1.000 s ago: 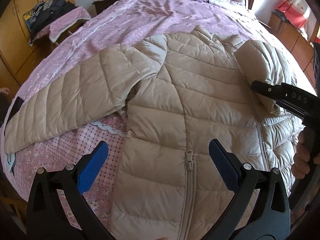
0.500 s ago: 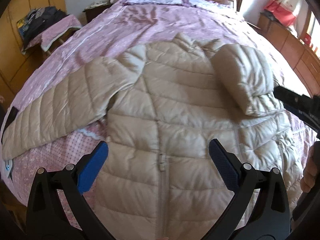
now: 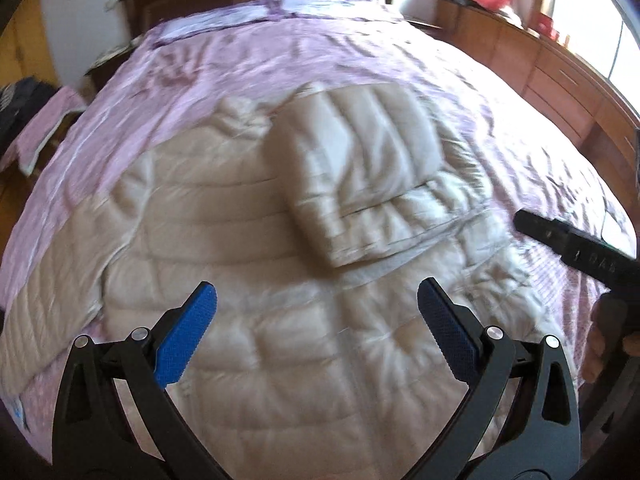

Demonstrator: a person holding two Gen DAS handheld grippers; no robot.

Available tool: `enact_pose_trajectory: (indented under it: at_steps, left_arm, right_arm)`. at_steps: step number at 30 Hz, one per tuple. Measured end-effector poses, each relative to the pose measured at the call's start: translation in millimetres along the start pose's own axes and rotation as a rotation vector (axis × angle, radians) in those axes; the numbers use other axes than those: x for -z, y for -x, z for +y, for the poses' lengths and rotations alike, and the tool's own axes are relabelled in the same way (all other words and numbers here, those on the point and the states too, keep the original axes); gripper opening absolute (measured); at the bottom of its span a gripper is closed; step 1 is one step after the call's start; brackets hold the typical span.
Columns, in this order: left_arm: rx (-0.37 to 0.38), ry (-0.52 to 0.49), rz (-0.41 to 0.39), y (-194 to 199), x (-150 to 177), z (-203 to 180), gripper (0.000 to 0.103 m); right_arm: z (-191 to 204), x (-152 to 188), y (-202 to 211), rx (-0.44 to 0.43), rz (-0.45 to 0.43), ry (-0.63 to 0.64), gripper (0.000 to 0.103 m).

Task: Fold large clothes
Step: 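Move the left gripper to the other sleeve and close on it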

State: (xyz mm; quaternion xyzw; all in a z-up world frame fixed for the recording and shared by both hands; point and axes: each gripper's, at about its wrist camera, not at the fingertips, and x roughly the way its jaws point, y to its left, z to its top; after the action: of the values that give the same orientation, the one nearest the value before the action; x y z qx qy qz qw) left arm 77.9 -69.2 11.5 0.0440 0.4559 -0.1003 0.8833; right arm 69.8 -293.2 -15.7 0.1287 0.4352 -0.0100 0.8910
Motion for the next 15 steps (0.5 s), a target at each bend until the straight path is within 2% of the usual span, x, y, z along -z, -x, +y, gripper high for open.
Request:
enact_pose_trajectory:
  at_steps: [6,10,15]
  left_arm:
    - [0.006,-0.078,-0.014,-16.1,-19.9,-37.8,0.100]
    - [-0.071,-0.157,-0.053,-38.6,-33.9,-59.7,0.099]
    - [-0.065,-0.166,-0.043,-65.0,-46.9,-75.4,0.096]
  right_arm:
    - [-24.2,6.8,-3.4,0.002,0.015,-0.059,0.085]
    - [-37.5,12.5,-6.6,-0.007,0.025,-0.105,0.085]
    - [-47.4,16.9,-10.1,-0.011,0.041,-0.125,0.085]
